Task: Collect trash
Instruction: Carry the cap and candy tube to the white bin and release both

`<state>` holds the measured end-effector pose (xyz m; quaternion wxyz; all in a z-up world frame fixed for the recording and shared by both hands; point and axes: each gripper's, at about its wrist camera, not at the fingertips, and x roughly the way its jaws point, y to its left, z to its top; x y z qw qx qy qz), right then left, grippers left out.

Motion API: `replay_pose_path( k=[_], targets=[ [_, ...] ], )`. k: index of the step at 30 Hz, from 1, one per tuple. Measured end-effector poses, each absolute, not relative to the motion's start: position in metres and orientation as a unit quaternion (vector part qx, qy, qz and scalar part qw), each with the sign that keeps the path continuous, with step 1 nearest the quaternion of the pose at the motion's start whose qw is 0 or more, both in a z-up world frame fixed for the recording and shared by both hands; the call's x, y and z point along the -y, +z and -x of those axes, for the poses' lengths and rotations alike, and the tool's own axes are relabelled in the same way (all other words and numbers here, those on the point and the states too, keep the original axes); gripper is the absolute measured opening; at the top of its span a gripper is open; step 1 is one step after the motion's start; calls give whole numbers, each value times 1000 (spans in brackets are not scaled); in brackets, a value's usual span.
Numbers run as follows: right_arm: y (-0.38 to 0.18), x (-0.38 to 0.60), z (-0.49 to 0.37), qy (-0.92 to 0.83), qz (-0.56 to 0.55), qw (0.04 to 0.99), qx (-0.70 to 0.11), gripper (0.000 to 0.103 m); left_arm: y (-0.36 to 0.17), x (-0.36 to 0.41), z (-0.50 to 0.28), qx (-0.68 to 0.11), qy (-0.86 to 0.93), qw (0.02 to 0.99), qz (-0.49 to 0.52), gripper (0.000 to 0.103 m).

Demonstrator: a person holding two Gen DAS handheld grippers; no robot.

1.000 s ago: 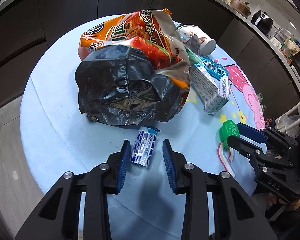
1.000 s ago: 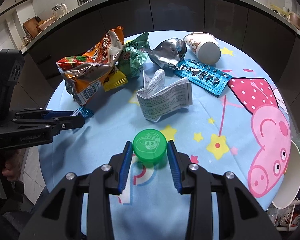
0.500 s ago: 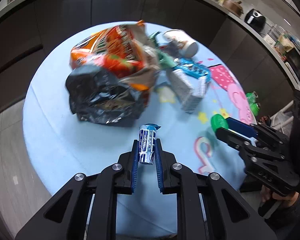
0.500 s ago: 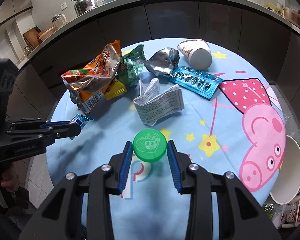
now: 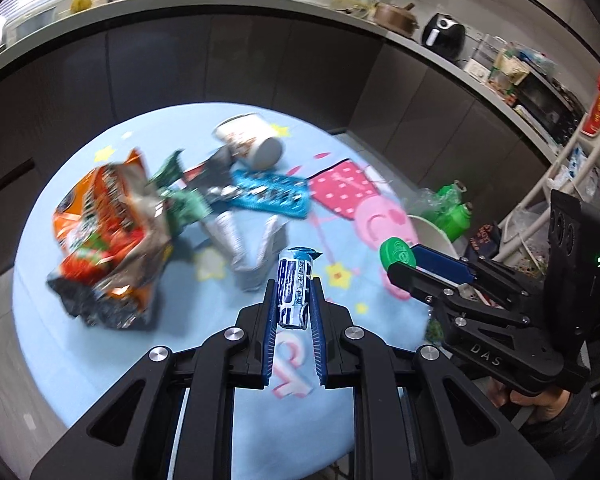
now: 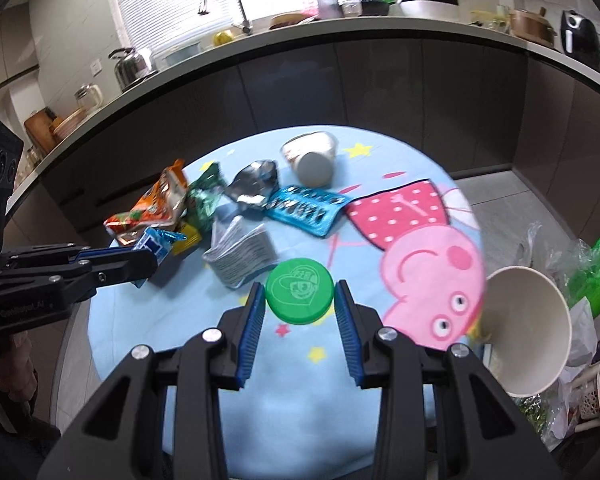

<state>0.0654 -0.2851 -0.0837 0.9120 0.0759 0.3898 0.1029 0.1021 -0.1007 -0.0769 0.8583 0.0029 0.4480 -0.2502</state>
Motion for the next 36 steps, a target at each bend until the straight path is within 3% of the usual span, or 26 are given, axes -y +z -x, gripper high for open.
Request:
replay_pose_path(
  k=[10, 22, 36],
  targets=[
    [-82, 361, -45, 15, -116, 921, -372, 36, -68, 190, -111, -435, -333, 836, -35, 15],
    [-122, 445, -17, -79, -168, 903, -387, 36, -92, 306, -118, -449, -407, 792, -77, 15],
    [-187, 499, -5, -123, -209, 870, -430, 36, -170, 398, -150, -523, -427, 730, -106, 15]
  ],
)
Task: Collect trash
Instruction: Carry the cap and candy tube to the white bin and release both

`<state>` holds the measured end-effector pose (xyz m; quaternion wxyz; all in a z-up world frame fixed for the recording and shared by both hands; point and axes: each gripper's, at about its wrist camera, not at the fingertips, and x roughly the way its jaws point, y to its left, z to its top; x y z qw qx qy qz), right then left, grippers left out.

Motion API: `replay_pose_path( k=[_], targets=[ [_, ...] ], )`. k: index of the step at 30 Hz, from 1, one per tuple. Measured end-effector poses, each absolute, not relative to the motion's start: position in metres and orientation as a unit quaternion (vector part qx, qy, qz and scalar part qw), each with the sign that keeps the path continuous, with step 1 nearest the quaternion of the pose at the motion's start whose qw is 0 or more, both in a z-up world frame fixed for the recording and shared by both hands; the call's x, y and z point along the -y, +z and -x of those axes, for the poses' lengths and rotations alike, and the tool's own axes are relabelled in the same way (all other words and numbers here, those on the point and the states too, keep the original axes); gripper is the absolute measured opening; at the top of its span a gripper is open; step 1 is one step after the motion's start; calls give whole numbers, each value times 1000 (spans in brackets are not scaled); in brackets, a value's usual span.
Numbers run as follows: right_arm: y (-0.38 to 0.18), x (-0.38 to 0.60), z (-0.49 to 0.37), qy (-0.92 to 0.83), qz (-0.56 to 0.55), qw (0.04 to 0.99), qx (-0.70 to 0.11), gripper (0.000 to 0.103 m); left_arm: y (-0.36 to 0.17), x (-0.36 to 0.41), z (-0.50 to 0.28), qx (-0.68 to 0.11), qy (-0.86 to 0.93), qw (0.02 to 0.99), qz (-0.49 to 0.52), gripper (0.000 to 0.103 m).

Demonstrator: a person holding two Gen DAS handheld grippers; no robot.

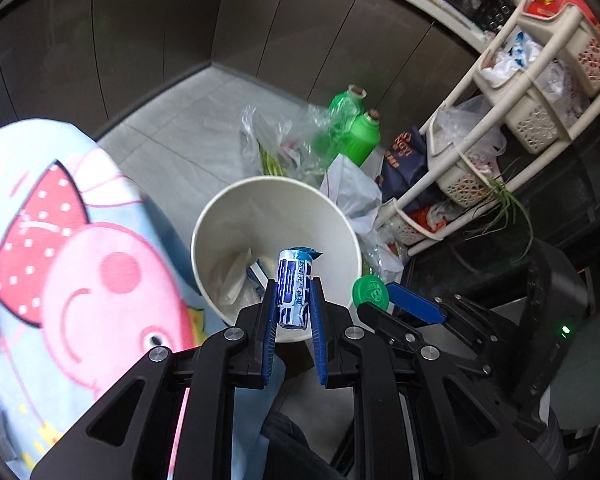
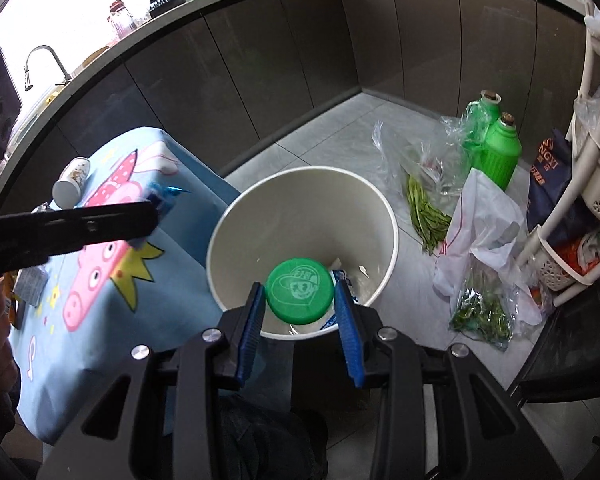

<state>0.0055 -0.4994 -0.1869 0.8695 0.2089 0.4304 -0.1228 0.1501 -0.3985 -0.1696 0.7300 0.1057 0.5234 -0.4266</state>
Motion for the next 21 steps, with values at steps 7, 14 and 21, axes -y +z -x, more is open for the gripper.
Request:
replay_pose_path(
  k=[7, 14, 21],
  targets=[
    [-209, 507, -20, -114, -208, 864, -444, 37, -202, 423, -160, -556, -411, 711, -126, 15],
    [-222, 510, -29, -116, -202, 859, -455, 37, -215, 434, -170, -565, -400, 710, -131, 15],
    [-221, 507, -34, -113, -179, 866, -452, 63, -208, 440, -174, -545, -387, 732, -133, 54]
  ],
)
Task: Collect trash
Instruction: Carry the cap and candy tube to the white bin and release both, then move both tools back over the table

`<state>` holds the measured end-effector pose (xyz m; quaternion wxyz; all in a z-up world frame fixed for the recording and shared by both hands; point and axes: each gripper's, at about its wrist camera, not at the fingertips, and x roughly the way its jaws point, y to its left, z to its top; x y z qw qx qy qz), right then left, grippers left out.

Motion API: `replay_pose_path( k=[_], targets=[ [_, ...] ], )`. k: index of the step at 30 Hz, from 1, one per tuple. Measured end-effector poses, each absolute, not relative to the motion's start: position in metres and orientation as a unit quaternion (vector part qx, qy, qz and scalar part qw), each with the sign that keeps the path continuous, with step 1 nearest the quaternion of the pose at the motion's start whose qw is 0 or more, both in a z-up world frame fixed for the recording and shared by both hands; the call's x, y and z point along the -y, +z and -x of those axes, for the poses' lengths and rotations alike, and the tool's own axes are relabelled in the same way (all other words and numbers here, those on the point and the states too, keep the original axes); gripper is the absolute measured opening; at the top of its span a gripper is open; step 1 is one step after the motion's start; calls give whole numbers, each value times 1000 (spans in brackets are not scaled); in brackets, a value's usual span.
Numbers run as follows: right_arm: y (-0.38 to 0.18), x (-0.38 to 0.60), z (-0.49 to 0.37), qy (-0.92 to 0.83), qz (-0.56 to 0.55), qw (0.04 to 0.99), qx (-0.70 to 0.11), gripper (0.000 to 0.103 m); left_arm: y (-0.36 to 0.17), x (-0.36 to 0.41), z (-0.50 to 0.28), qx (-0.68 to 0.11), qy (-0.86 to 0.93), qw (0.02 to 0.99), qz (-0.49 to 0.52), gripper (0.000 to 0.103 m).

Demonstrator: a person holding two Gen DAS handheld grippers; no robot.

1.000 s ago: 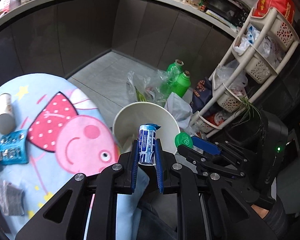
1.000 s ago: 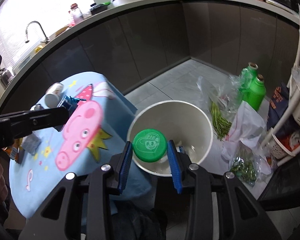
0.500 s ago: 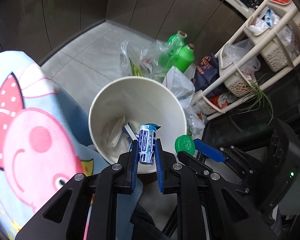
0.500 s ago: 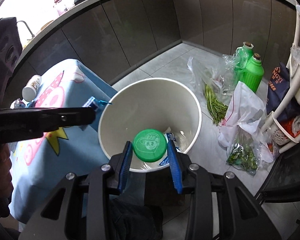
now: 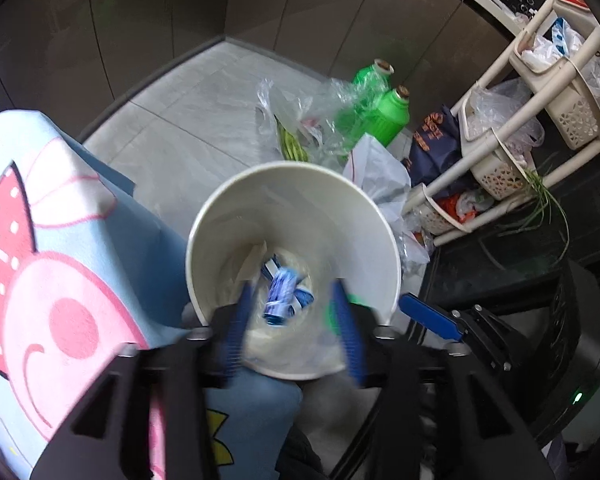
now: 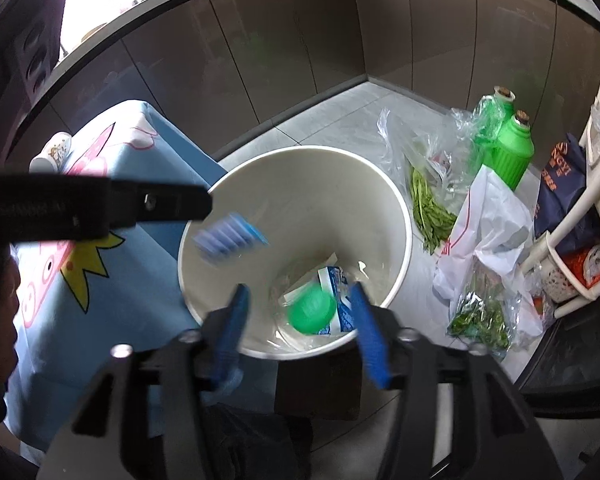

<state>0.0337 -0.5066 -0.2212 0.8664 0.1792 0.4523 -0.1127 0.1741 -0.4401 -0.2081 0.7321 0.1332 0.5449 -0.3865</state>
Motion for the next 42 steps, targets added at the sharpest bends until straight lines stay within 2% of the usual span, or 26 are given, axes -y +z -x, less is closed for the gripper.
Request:
replay_pose_path(
  k=[1, 2, 5, 6, 8, 18, 29, 36, 42],
  targets=[
    [-221, 506, -33, -113, -173, 869, -450, 75, -205, 439, -174, -537, -383, 740, -132, 65],
    [-220, 505, -32, -112, -168, 871, -448, 84, -201, 438, -174, -526, -381, 748, -132, 69],
    [-217, 503, -29, -108, -159, 876, -441, 97, -195, 437, -174, -514, -375, 760, -131, 84],
    [-216, 503, -29, -108, -158, 878, -440, 100, -193, 436, -175, -511, -372, 764, -129, 86],
    [-214, 503, -28, -110, -156, 880, -436, 99, -191, 435, -176, -508, -366, 770, -123, 94],
    [-202, 501, -28, -109, -157, 882, -430, 99, -181, 428, -178, -509, -355, 776, -110, 94],
    [-173, 486, -26, -98, -143, 894, -412, 100, -135, 400, -163, -476, -356, 798, -101, 94],
    [-146, 462, -25, -77, -126, 906, -397, 100, -95, 338, -149, -449, -332, 825, -88, 94],
    [-128, 428, -33, -49, -110, 915, -386, 100, -80, 262, -133, -435, -286, 849, -86, 94]
  ],
)
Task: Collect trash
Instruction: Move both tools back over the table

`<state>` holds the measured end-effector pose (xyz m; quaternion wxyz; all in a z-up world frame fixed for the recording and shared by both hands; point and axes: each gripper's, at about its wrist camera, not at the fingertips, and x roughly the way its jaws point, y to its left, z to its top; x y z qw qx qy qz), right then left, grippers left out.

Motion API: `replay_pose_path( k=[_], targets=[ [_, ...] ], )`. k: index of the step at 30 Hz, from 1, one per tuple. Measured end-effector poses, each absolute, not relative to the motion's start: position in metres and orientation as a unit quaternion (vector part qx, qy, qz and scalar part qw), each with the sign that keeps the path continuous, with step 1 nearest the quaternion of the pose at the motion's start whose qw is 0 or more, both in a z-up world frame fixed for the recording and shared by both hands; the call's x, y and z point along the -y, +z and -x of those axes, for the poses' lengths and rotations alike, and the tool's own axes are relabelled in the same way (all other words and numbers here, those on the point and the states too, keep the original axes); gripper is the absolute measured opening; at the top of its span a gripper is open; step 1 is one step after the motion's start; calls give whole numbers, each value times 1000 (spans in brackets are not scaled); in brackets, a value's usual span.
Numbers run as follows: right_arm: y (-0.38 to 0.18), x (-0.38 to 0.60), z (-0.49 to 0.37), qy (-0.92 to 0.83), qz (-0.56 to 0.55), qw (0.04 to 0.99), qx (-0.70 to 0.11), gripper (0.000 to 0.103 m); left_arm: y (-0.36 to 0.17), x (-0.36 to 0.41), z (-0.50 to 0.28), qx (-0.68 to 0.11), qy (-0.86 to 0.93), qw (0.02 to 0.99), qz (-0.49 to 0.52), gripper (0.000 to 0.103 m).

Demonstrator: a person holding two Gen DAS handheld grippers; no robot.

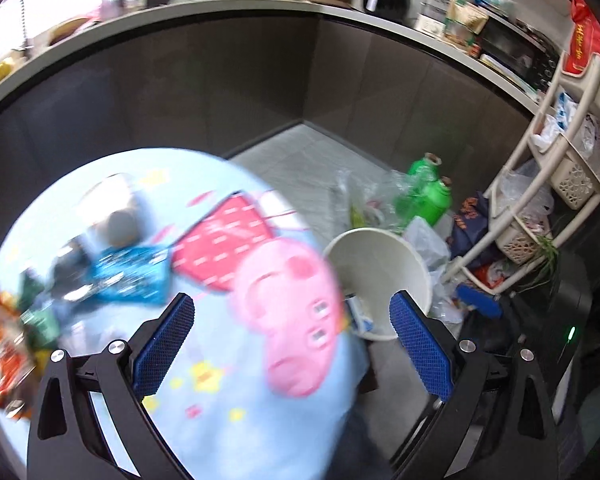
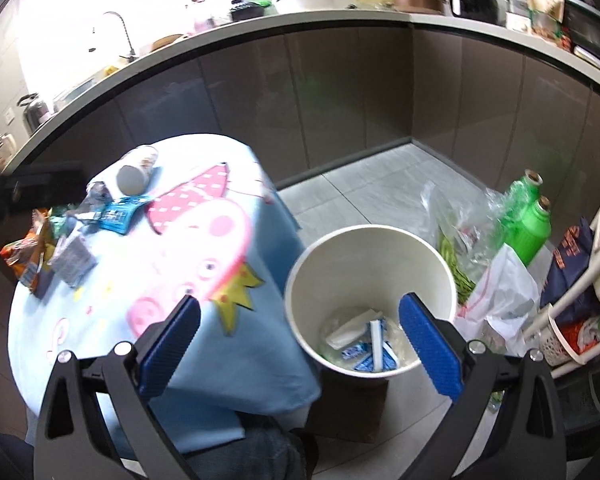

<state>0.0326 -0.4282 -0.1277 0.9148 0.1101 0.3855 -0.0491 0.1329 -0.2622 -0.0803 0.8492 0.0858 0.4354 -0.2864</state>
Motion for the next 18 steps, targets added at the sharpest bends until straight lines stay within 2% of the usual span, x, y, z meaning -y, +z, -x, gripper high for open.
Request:
replay_pose_path(
  k=[9, 14, 15, 18],
  targets=[
    [-119, 370, -53, 6, -80, 917, -391, 100, -89, 135, -118, -439, -201, 874, -55, 92],
    [-115, 334, -65, 48, -69, 915, -394, 99, -104, 90, -127, -463, -181, 867, -24, 72],
    [-115, 325, -69, 58, -65, 914, -396, 99, -108, 84, -130, -469, -179, 865, -19, 71],
    [-117, 298, -80, 87, -52, 907, -408, 86, -120, 71, -137, -483, -175, 858, -7, 65]
  ],
)
